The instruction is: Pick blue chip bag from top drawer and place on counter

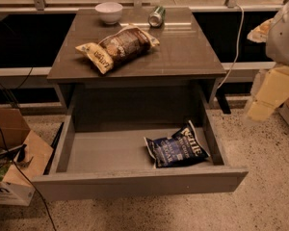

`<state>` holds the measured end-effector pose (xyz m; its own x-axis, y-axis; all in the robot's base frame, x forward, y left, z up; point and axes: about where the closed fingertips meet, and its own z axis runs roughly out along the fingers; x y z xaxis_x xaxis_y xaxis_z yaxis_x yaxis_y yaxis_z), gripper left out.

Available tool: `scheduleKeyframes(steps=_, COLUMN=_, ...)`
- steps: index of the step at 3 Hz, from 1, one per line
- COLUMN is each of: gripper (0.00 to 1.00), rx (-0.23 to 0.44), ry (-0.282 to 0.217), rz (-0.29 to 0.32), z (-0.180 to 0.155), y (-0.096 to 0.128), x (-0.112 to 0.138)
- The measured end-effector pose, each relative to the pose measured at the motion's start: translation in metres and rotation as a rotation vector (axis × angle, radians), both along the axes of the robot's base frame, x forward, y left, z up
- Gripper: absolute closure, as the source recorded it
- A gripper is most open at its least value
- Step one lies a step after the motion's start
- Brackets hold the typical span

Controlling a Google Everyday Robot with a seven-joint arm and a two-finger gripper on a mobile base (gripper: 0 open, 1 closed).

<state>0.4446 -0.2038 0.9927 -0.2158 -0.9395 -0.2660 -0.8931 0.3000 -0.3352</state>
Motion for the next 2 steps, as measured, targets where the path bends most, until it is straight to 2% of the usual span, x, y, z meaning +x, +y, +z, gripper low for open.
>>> scheduleKeyframes(steps=1, gripper=0.00, rx=0.105, ry=-0.038, rz=-0.047, z=-0.0210, y=0.0101, x=0.0196)
scheduleKeyframes(steps=2, gripper=0.00, rx=0.106, ry=-0.038, rz=-0.038, z=-0.0189, y=0.0110, x=0.0160)
